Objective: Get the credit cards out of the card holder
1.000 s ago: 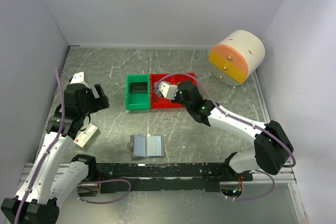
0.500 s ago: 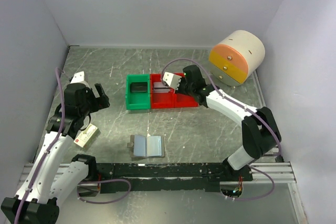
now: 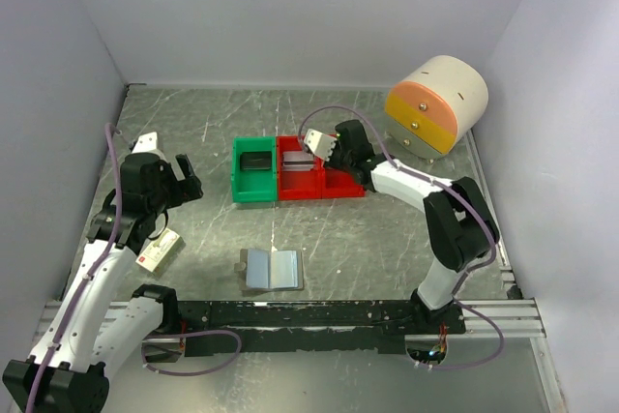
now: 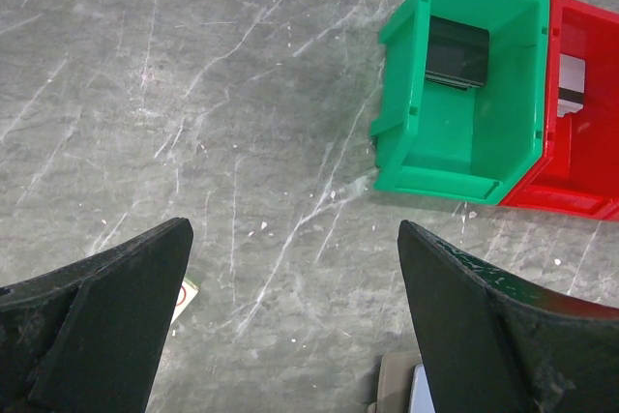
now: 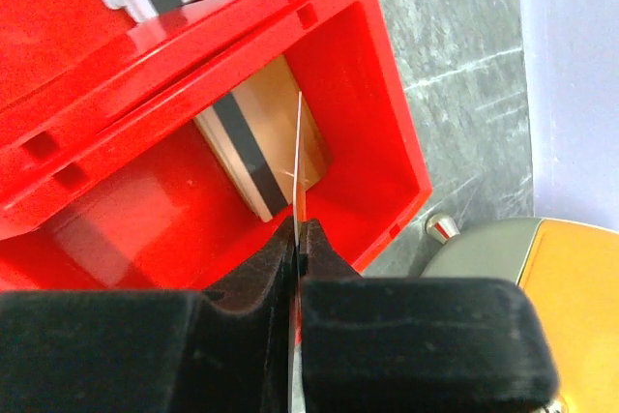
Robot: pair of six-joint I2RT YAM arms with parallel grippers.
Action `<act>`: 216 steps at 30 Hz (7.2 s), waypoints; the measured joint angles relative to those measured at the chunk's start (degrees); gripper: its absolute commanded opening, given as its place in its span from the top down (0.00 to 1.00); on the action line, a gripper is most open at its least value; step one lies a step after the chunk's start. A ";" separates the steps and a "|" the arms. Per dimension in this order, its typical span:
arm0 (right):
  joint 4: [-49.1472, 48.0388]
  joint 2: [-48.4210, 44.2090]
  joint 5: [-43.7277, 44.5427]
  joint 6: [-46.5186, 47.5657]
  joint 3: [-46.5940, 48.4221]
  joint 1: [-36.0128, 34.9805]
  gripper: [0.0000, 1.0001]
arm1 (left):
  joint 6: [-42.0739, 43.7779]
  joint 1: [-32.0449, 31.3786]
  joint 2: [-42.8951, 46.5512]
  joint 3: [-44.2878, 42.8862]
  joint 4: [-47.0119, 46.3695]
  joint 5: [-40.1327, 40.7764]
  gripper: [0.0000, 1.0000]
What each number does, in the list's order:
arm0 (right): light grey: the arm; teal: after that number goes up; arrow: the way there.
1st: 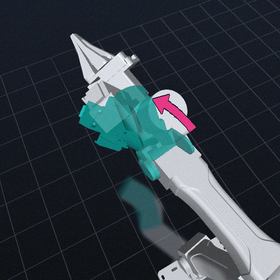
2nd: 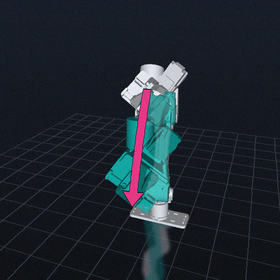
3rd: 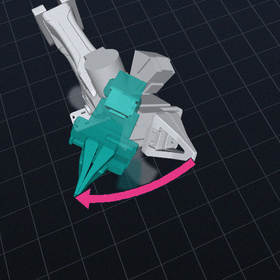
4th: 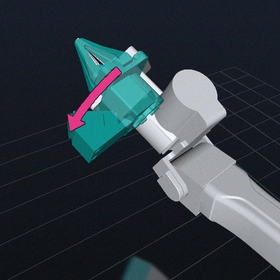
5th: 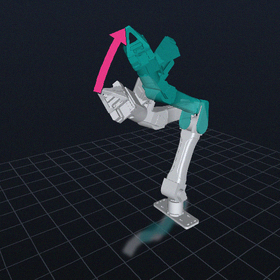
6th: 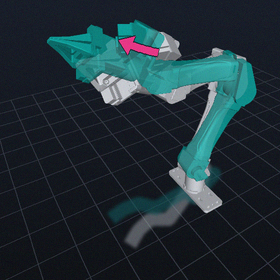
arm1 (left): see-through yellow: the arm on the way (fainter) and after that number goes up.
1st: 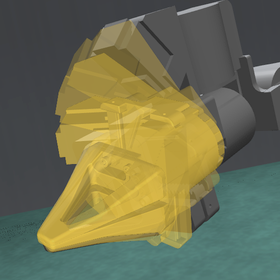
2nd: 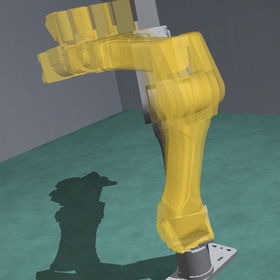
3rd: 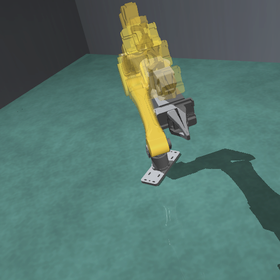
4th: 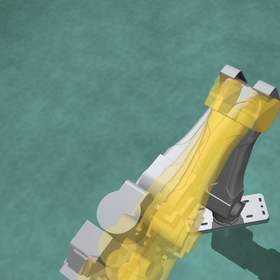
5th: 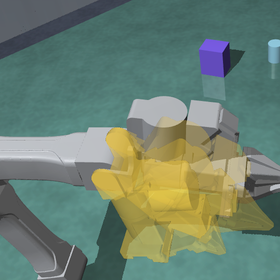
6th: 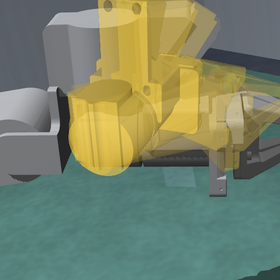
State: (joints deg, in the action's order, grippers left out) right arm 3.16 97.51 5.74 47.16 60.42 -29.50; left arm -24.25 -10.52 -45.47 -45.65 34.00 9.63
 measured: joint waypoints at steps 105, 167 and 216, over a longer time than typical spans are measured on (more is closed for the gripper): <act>-8.41 -29.29 2.58 -64.24 -14.91 -0.09 0.00 | 1.33 0.00 -2.34 0.13 -0.39 -3.91 0.01; -6.75 -21.20 -1.75 -108.34 -25.05 -32.83 0.46 | -31.61 -32.94 -8.07 16.17 2.23 -7.69 0.23; 5.20 -15.50 -0.46 -115.58 -19.87 -34.75 0.57 | -30.18 -32.94 -10.14 18.95 -0.37 -9.70 0.57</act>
State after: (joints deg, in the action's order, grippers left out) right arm 8.36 82.02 5.28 -68.42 40.56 -64.25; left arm -54.43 -43.46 -55.61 -26.70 33.63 -0.08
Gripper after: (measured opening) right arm 0.422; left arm 0.439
